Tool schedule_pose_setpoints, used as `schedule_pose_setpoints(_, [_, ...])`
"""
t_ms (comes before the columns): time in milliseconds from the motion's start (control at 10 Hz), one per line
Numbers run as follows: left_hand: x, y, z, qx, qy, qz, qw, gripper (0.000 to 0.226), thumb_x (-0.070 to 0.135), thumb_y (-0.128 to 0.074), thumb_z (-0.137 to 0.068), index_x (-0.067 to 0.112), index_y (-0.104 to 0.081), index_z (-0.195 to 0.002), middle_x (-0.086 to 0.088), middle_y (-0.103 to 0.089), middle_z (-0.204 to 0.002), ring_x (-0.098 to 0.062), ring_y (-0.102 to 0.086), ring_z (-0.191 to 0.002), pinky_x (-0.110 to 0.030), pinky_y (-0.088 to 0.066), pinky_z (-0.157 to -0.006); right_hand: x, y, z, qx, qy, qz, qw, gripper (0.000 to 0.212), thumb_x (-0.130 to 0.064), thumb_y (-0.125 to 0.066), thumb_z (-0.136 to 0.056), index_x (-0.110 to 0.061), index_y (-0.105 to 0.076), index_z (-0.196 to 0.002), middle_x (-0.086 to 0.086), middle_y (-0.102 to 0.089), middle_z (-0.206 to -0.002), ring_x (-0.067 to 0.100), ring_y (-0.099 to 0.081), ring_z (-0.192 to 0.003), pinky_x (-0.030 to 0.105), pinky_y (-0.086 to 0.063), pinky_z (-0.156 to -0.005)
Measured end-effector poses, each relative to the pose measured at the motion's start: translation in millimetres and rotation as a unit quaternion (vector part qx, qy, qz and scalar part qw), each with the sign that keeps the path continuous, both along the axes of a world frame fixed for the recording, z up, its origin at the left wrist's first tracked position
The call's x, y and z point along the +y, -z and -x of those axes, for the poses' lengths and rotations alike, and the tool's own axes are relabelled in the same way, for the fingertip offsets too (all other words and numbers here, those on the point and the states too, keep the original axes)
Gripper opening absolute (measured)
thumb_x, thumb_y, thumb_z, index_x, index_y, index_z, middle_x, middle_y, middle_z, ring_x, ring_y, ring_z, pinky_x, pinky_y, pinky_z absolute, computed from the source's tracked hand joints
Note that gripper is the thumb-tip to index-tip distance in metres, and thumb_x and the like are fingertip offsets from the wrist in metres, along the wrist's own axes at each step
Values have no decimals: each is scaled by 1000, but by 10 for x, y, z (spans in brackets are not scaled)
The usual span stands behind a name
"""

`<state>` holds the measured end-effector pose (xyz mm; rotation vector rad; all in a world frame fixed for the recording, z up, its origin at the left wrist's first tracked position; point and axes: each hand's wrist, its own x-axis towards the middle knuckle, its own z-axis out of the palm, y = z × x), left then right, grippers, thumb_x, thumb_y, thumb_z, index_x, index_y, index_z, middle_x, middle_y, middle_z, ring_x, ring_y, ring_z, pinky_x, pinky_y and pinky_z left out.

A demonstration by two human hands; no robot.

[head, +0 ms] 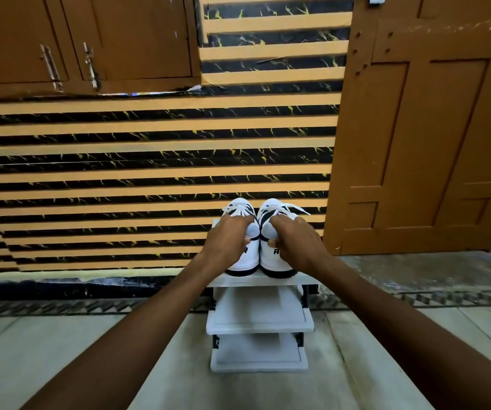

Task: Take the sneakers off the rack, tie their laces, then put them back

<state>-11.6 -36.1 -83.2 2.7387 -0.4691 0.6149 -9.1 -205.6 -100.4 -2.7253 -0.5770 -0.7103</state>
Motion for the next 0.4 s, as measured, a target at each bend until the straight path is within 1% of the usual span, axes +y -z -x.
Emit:
schedule_pose_setpoints(100, [21,76,-62,0,6,16,1000,18,2,-63,-84,15,-59,-97,-8,-67,-101,-26,-59,-101,-44,-55,-77,-32,36,-1,-3,-10,-7,1000,17,-17,-61,-88,-18,-51,-102,5,-62,-113,23,-45,-85,33,-34,-65])
schedule_pose_setpoints(200, [2,48,-37,12,-14,5,1000,20,5,-63,-86,14,-59,-103,-7,-66,-107,-26,-57,-103,-42,-53,-78,-16,31,18,-3,3,17,1000,24,-20,-60,-90,-16,-50,-111,6,-59,-122,28,-51,-96,33,-36,-68])
schedule_pose_setpoints(300, [-13,12,-1,26,-40,-37,998,35,16,-62,-88,17,-53,-122,-5,-57,-126,-27,-50,-116,-43,-47,-89,-6,15,18,15,22,48,998,37,-27,-59,-92,-14,-46,-124,10,-53,-132,31,-54,-103,36,-43,-70])
schedule_pose_setpoints(400, [-30,-29,157,-34,-52,-9,998,44,26,-67,-86,23,-48,-126,-2,-48,-133,-25,-43,-123,-40,-40,-98,13,-130,180,6,37,25,999,46,-34,-56,-93,-13,-45,-132,12,-48,-134,33,-59,-104,40,-50,-74])
